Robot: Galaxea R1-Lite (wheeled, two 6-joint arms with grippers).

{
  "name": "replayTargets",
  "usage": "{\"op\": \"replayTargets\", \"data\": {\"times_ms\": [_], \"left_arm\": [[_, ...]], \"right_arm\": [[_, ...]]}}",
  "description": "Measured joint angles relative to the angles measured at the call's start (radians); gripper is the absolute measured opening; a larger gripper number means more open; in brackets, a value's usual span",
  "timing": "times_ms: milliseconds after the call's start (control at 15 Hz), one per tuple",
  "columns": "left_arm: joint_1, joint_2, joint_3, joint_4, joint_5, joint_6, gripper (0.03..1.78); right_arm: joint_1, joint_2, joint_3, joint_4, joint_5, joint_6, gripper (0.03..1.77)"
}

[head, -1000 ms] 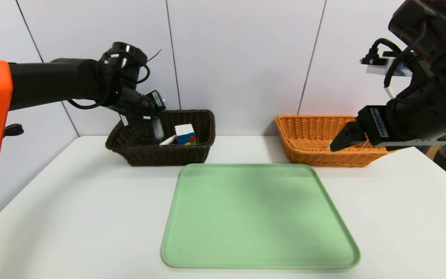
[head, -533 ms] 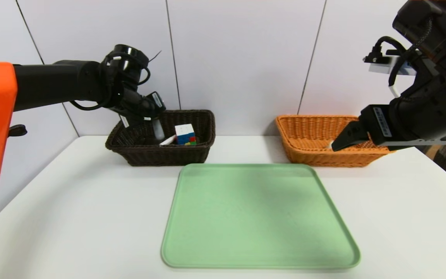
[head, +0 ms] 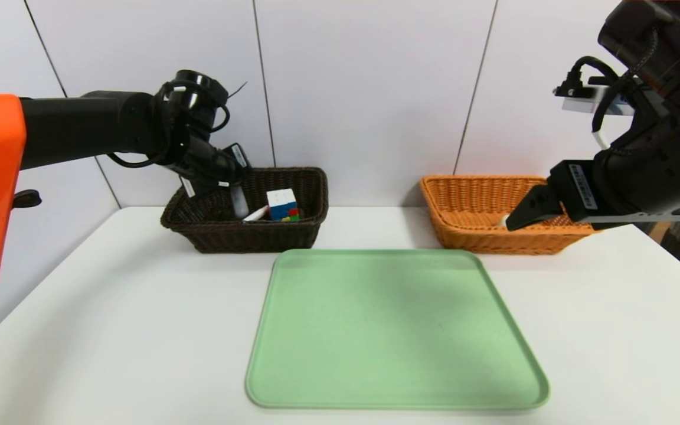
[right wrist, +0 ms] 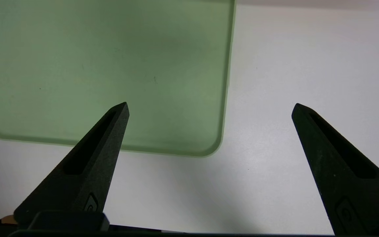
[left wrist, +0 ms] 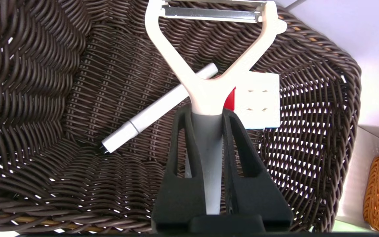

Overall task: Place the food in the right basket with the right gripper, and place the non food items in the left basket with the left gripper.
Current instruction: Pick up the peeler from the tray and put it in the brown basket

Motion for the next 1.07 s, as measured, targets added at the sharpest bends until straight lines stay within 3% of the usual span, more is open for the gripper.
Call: {"op": "replayTargets", "data": {"times_ms": [1067], "left_arm": [[0.007,0.039,-0.005,-0.009,0.001,-0.008,0.21]], "right_arm": [[-0.001,0.012,-0.003,-0.002,0.000,0.000,1.71]]}}
